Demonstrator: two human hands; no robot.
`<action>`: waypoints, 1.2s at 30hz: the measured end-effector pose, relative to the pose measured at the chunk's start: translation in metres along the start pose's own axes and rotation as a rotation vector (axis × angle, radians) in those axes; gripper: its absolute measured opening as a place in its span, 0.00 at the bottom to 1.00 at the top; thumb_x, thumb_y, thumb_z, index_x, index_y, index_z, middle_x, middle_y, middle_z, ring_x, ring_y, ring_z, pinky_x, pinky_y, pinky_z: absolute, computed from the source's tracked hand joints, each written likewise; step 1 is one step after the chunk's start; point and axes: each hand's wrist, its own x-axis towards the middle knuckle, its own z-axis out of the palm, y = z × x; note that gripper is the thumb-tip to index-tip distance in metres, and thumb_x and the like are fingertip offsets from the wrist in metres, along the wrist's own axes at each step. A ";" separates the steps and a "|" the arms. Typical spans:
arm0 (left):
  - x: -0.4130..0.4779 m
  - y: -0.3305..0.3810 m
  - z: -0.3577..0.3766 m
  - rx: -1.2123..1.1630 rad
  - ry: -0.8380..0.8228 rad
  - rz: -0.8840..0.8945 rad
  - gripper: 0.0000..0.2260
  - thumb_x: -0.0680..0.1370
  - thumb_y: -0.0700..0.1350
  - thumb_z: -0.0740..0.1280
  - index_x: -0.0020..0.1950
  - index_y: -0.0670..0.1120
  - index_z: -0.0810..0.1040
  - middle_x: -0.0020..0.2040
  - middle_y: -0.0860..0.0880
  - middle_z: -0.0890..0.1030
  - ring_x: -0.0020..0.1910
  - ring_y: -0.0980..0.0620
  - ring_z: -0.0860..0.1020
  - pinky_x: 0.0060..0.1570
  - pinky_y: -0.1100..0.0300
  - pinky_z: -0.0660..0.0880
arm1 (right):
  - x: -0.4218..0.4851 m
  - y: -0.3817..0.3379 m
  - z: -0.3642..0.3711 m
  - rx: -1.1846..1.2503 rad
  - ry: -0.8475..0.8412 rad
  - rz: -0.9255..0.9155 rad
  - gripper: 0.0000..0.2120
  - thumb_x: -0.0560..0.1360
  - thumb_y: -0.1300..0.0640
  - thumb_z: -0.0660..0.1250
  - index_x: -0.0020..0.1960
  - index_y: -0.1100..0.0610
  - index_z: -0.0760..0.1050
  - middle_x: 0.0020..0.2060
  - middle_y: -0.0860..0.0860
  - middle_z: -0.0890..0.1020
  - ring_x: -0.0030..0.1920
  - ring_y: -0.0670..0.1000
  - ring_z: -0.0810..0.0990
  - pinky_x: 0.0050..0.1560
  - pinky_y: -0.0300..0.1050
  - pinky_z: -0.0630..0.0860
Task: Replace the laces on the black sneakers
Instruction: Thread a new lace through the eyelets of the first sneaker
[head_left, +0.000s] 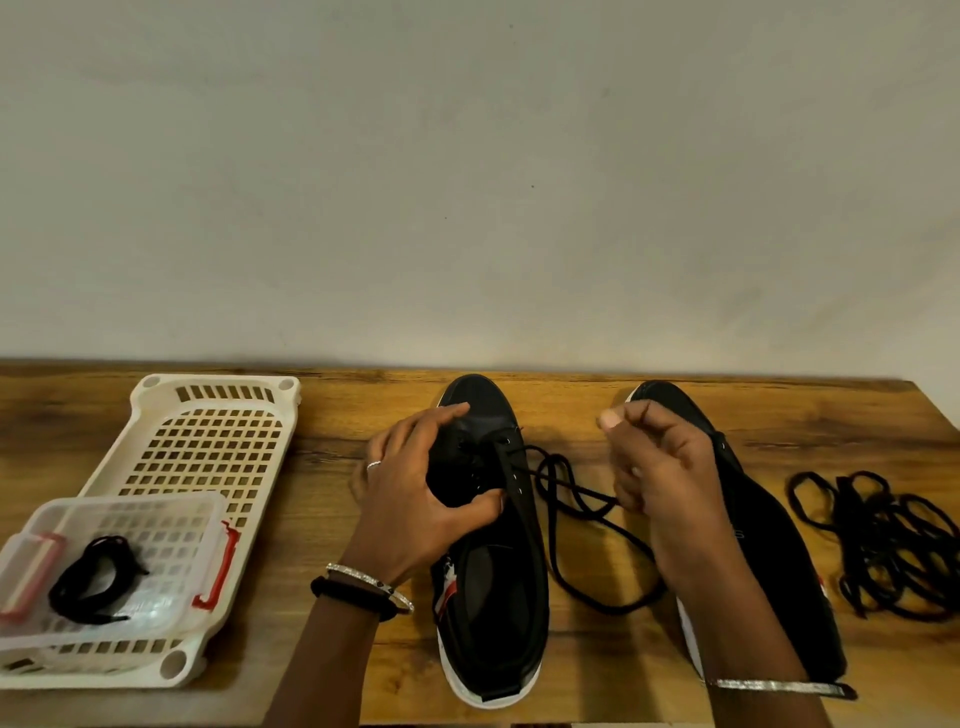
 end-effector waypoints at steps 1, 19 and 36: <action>0.000 0.000 0.000 -0.004 -0.004 -0.007 0.39 0.59 0.71 0.67 0.70 0.71 0.63 0.66 0.65 0.68 0.69 0.54 0.63 0.69 0.41 0.59 | 0.000 0.002 -0.002 -0.242 -0.023 -0.081 0.05 0.76 0.54 0.72 0.42 0.52 0.79 0.31 0.53 0.76 0.30 0.54 0.73 0.33 0.45 0.70; -0.001 -0.001 -0.002 -0.113 -0.011 -0.017 0.40 0.60 0.71 0.68 0.71 0.67 0.64 0.63 0.70 0.73 0.70 0.58 0.66 0.70 0.39 0.59 | -0.004 -0.018 -0.001 0.886 -0.369 0.340 0.16 0.83 0.52 0.57 0.38 0.55 0.66 0.22 0.47 0.58 0.18 0.44 0.54 0.15 0.34 0.61; 0.000 -0.009 -0.002 -0.152 -0.029 -0.023 0.38 0.62 0.71 0.70 0.70 0.69 0.63 0.64 0.70 0.74 0.69 0.59 0.70 0.68 0.37 0.64 | -0.003 -0.003 0.007 0.003 -0.288 0.051 0.05 0.77 0.61 0.68 0.42 0.57 0.77 0.40 0.52 0.80 0.41 0.49 0.75 0.42 0.43 0.69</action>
